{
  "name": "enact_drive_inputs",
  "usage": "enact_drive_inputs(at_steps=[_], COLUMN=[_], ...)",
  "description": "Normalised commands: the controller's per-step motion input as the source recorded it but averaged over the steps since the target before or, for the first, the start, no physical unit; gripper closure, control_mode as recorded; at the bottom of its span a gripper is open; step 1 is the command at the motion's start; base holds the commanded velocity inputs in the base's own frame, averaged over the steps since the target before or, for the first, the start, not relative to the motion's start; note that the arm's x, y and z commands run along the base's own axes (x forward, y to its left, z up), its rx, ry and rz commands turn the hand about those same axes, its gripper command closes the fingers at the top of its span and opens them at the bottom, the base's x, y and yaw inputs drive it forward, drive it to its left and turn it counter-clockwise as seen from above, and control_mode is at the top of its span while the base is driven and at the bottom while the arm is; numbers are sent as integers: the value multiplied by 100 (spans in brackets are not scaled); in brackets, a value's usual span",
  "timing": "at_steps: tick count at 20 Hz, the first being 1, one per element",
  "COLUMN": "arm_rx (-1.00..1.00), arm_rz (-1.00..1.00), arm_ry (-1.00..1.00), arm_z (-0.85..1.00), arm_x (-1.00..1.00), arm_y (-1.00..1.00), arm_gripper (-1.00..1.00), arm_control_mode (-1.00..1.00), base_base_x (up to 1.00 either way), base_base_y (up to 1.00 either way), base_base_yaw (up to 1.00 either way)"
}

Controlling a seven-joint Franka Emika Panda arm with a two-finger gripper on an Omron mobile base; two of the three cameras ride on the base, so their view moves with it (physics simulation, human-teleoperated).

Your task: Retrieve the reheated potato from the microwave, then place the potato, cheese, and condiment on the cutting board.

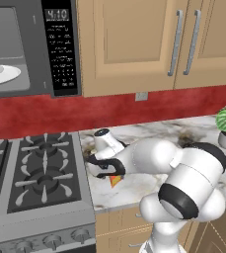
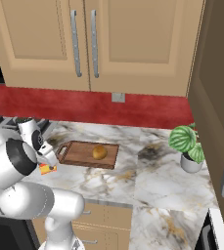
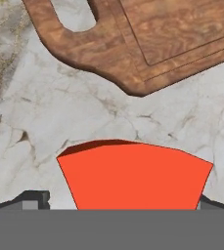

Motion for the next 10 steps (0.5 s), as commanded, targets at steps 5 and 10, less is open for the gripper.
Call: enact_drive_inputs(at_steps=[5,10], arm_rx=[-3,-1], arm_rz=[0,0], arm_ry=[0,0], arm_z=[-7,-2], arm_x=[-1,-9], arm_y=[-1,-11], arm_gripper=[100,100], arm_control_mode=[-100,-100], base_base_x=[0,0], base_base_y=[0,0], base_base_yaw=[0,0])
